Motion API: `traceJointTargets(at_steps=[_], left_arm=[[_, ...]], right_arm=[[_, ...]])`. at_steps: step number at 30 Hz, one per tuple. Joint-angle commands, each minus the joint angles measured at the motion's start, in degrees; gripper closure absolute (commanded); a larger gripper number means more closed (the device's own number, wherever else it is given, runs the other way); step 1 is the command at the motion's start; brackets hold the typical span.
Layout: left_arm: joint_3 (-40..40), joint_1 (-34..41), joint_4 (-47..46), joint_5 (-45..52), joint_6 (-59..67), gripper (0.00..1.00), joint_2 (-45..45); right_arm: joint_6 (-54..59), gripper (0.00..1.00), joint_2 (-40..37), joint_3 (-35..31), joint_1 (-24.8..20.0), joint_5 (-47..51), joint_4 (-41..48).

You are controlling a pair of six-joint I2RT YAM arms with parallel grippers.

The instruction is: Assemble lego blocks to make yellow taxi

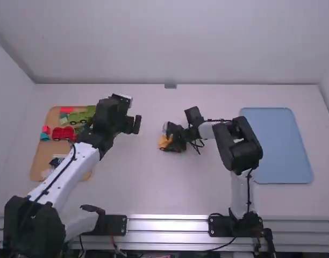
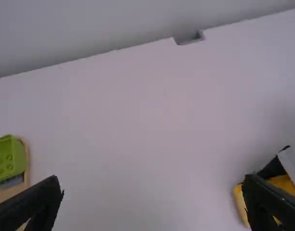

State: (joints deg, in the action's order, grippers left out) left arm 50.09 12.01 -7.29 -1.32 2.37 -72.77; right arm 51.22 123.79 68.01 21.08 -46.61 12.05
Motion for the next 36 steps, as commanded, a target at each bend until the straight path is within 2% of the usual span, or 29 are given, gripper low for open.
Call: traceJointTargets(at_steps=[1,3,6,10,12,13,14,15,18,19,20,21,24,25,27,28,29,31,33,36], left_arm=[[-1.1,-0.2,0.3,-1.3,0.5,0.01,1.0],[-1.2,0.0,0.3,-1.3,2.7,0.01,0.9],[-1.2,-0.5,0.5,-1.3,2.5,0.01,0.9],[-1.2,-0.4,0.8,-3.5,2.3,0.01,1.0],[-1.2,-0.4,0.7,-6.8,1.2,0.01,0.9],[-1.2,-0.5,0.8,-7.2,1.0,0.01,0.9],[-1.2,-0.3,0.8,-8.9,0.1,0.01,0.9],[-1.2,-0.3,0.7,-9.1,0.0,0.01,0.9],[-1.2,-0.3,0.8,-9.3,0.0,0.01,0.9],[-1.2,-0.4,0.8,-9.3,0.0,0.01,0.9],[-1.2,-0.4,0.8,-9.3,0.0,0.01,0.9],[-1.2,-0.4,0.8,-9.3,0.0,0.01,0.9],[-1.3,-0.4,1.2,-9.2,0.0,0.01,0.9],[-1.3,-0.3,1.2,-9.2,-0.1,0.01,0.9],[-1.6,-0.4,2.2,-9.1,-0.1,0.01,0.9],[-1.8,-0.3,2.8,-8.5,-0.1,0.01,0.9],[-1.8,-0.3,2.8,-8.4,-0.1,0.01,0.9],[-1.8,-0.4,3.1,-7.2,0.0,0.01,0.9],[-1.8,-0.3,3.3,-6.6,-0.2,0.01,0.9],[-1.8,-0.4,3.3,-6.7,-2.6,0.01,0.9]], right_arm=[[5.4,0.6,-4.6,3.9,-1.9,3.5,7.8],[9.5,0.61,-8.0,6.4,-3.5,11.3,19.2],[6.9,0.63,-11.9,7.6,-6.0,23.5,25.9],[-0.9,0.63,-16.6,6.6,-10.4,36.5,26.4],[-3.1,0.65,-19.5,5.4,-15.0,39.0,25.9],[-3.5,0.66,-20.0,5.1,-15.7,39.0,25.7],[-5.0,0.69,-21.7,4.0,-19.8,38.1,24.0],[-5.5,0.7,-22.3,3.5,-21.7,37.4,22.9],[-10.0,0.71,-23.7,1.6,-30.2,32.5,17.6],[-11.7,0.7,-23.7,0.5,-34.6,28.7,14.5],[-13.2,0.71,-23.7,-0.4,-37.4,25.9,11.9],[-14.0,0.71,-23.7,-0.8,-38.4,24.9,11.0],[-20.6,0.7,-23.7,-7.0,-46.8,17.9,-1.2],[-21.4,0.71,-23.7,-7.8,-47.5,17.7,-2.6],[-27.8,0.68,-23.7,-13.3,-51.1,17.7,-13.0],[-30.9,0.64,-23.7,-16.9,-52.8,17.7,-19.5],[-31.2,0.63,-23.7,-17.4,-53.0,17.7,-20.2],[-34.8,0.6,-23.7,-22.6,-55.5,18.8,-28.4],[-36.5,0.46,-23.7,-24.4,-56.3,19.7,-30.2],[-37.6,0.44,-23.7,-25.7,-56.8,22.6,-28.9]])
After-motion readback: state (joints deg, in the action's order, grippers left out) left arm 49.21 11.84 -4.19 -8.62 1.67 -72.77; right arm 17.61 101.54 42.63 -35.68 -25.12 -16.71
